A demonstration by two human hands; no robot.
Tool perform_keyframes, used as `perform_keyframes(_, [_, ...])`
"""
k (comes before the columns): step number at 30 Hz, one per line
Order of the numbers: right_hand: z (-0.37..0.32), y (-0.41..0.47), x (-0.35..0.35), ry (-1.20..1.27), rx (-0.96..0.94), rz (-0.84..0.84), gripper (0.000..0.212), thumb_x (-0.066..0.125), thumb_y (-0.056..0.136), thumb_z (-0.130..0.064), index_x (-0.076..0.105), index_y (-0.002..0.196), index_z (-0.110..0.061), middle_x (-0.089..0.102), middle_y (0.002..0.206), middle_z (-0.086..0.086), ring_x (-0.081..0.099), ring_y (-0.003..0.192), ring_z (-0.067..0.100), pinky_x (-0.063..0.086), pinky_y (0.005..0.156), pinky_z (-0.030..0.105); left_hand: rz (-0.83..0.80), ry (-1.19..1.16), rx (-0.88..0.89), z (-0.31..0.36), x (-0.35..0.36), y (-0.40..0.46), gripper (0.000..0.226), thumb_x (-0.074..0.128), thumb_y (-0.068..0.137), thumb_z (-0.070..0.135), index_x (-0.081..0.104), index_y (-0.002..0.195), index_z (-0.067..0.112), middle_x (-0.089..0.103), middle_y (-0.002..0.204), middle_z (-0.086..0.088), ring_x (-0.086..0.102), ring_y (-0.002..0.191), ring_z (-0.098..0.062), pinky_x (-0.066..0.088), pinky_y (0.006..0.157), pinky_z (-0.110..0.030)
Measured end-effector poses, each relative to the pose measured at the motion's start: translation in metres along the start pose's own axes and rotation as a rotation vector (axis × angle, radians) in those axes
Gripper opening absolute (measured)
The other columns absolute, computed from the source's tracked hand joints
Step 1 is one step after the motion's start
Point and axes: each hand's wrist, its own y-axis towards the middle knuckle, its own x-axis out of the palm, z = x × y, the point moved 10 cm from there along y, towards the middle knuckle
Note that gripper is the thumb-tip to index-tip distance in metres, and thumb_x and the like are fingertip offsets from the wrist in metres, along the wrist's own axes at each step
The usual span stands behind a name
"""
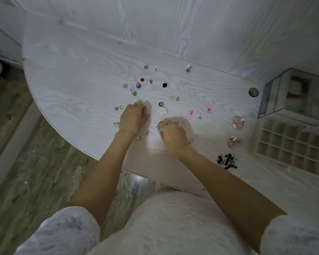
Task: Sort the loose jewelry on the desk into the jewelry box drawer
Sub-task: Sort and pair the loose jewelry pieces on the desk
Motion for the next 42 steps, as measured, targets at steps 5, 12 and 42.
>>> perform_keyframes(5, [0.001, -0.004, -0.002, 0.057, -0.023, 0.053, 0.026, 0.047, 0.091, -0.004, 0.056, 0.115, -0.008, 0.059, 0.105, 0.011, 0.059, 0.089, 0.028, 0.046, 0.067, 0.032, 0.015, 0.028, 0.059, 0.002, 0.002, -0.003, 0.016, 0.052, 0.089, 0.013, 0.061, 0.101, 0.006, 0.061, 0.101, -0.013, 0.054, 0.093, -0.029, 0.043, 0.066, -0.036])
perform_keyframes(12, [0.030, -0.023, -0.026, 0.448, 0.113, 0.219, 0.018, 0.056, 0.084, -0.008, 0.062, 0.100, -0.007, 0.063, 0.088, 0.011, 0.058, 0.074, 0.025, 0.044, 0.066, 0.031, 0.101, 0.125, 0.149, 0.007, -0.005, -0.011, 0.016, 0.050, 0.090, 0.009, 0.059, 0.101, 0.004, 0.060, 0.099, -0.015, 0.050, 0.095, -0.032, 0.037, 0.058, -0.036])
perform_keyframes(42, [0.302, -0.240, -0.030, 0.475, 0.664, 0.350, 0.023, 0.061, 0.087, -0.021, 0.059, 0.107, -0.011, 0.061, 0.105, 0.011, 0.058, 0.087, 0.026, 0.038, 0.070, 0.027, -0.272, -0.352, 0.379, 0.320, 0.157, -0.123, 0.027, 0.068, 0.080, 0.015, 0.062, 0.105, 0.007, 0.064, 0.104, -0.011, 0.062, 0.084, -0.025, 0.047, 0.073, -0.030])
